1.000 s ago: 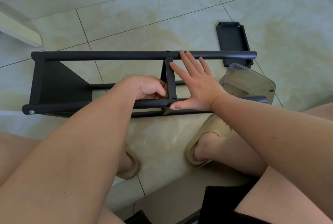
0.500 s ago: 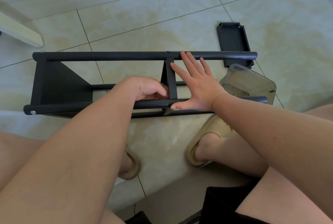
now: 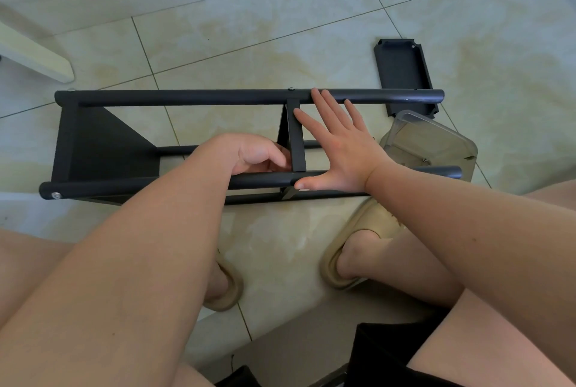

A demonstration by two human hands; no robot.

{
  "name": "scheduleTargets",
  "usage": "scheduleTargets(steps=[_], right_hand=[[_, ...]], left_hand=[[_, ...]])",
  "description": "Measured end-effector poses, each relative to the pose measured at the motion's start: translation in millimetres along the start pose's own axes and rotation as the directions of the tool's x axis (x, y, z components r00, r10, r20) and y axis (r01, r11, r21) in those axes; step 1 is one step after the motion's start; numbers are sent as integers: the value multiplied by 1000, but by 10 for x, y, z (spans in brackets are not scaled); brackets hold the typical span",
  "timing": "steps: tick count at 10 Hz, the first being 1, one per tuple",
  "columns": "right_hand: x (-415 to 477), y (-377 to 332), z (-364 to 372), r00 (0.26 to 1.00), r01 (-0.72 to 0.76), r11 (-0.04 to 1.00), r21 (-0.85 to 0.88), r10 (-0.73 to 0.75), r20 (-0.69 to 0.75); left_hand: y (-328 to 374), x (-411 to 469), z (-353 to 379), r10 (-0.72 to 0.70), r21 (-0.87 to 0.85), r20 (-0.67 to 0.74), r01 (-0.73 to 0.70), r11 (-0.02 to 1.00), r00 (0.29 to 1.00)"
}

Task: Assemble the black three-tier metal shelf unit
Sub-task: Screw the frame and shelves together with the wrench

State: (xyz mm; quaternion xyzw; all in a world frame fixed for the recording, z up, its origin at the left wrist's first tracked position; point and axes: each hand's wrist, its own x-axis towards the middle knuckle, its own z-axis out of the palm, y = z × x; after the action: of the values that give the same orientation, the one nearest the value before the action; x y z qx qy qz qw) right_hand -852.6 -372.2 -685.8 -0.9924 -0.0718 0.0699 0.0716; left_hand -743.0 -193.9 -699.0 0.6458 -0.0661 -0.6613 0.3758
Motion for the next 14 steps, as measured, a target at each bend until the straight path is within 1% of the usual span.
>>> scheduleTargets(steps=[1,2,3,4,5,6,7,8,9,11,12,13,14], right_hand=[[-2,0,8,1000,3,1000,-5,-3,-1],[-3,-1,13,1000,6,1000,1,-6,-12],[-3,-2,5,1000,2,1000,4,-2,-5],[-1,-5,-1,1000,-3,1000,-1,3,3],[-2,-3,0,1000,-3,1000,-3,3,6],[-3,-2,4,1000,0,1000,-9,0,3],[-4,1,5,1000,1,1000,-7,-1,-4],[-4,0,7,1000,3,1000,-5,-3,-5],[-3,3,8,1000,-1,1000,-4,1,0],[0,-4,3,1000,-3,1000,-8,3,7],[1,-2,2,1000,-4,1000,-11,4,13],[0,-2,3,1000,-4,1000,-9,4,7],[-5,-6,3,1000,-3,1000,-2,3,0]], left_hand=[[14,-2,14,-51,-10,10,51,999,999],[2,23,19,-38,93,-20,40,995,999],[-15,41,18,2,72,-61,2,997,998],[-19,37,23,27,25,-56,-26,999,998],[-11,33,18,3,3,-13,-3,1000,1000],[-10,36,1,-54,42,-4,54,998,999],[-5,39,8,-41,99,-43,45,994,998],[6,31,23,-1,79,-68,6,997,998],[2,32,25,20,77,-62,-15,997,998],[-28,59,4,49,20,-33,-48,999,998],[-21,53,3,4,20,-34,-3,1000,999],[-6,37,15,-24,103,-41,28,994,999],[13,17,39,-11,108,-59,17,994,998]])
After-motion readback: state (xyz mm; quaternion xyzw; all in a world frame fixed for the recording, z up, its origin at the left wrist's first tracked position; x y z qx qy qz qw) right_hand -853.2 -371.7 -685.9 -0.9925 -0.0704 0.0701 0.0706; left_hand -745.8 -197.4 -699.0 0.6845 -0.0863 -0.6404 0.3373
